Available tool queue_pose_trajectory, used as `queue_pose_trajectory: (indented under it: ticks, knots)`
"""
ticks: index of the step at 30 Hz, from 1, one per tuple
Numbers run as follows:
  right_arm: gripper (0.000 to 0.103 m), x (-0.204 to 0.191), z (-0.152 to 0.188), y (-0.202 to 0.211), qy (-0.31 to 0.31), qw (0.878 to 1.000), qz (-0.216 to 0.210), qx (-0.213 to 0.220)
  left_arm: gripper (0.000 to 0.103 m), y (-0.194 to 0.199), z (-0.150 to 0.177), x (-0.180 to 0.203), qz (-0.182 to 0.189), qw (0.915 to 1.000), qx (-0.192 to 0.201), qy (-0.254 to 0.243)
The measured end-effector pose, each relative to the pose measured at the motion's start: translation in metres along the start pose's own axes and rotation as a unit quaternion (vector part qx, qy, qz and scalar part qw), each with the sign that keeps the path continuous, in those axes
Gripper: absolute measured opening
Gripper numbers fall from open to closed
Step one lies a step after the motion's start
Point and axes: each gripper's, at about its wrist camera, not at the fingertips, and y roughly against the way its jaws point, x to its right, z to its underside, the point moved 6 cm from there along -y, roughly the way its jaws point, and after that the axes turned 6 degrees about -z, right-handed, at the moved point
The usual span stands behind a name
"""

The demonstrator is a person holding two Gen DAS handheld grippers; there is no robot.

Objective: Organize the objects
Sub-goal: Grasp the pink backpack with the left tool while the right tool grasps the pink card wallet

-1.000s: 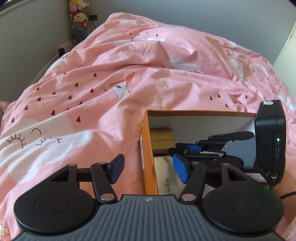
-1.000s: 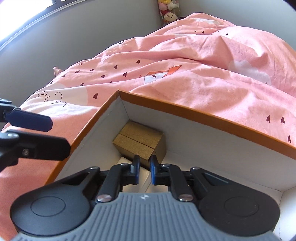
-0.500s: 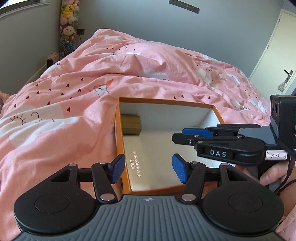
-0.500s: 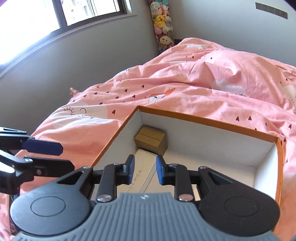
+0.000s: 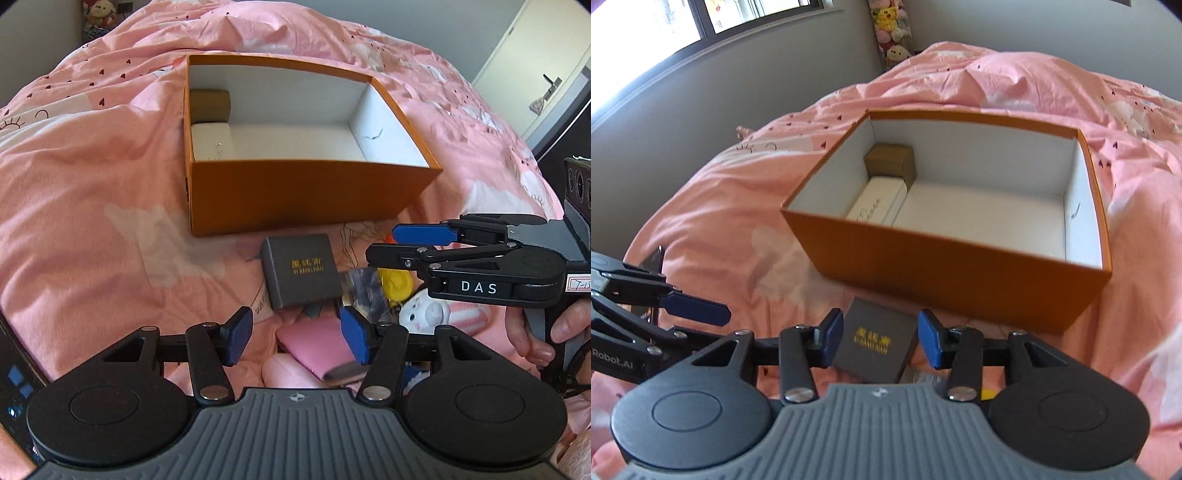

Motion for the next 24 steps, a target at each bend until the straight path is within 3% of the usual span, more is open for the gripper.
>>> queue_pose_trajectory:
  ticks: [7, 15, 24]
  knots:
    - [0.048, -0.007, 0.039, 0.012, -0.003, 0.999, -0.002, -0.037, 0.065, 0.015, 0.028, 0.011, -0.009, 0.9968, -0.022, -0.077]
    - [0.047, -0.009, 0.063, 0.020, 0.046, 0.995, 0.018, -0.082, 0.065, 0.019, 0.064, 0.015, -0.016, 0.9833, -0.064, -0.170]
    - [0.047, -0.018, 0.078, 0.018, 0.078, 0.989, 0.003, -0.124, 0.065, -0.001, 0.069, 0.031, 0.000, 0.9787, -0.052, -0.199]
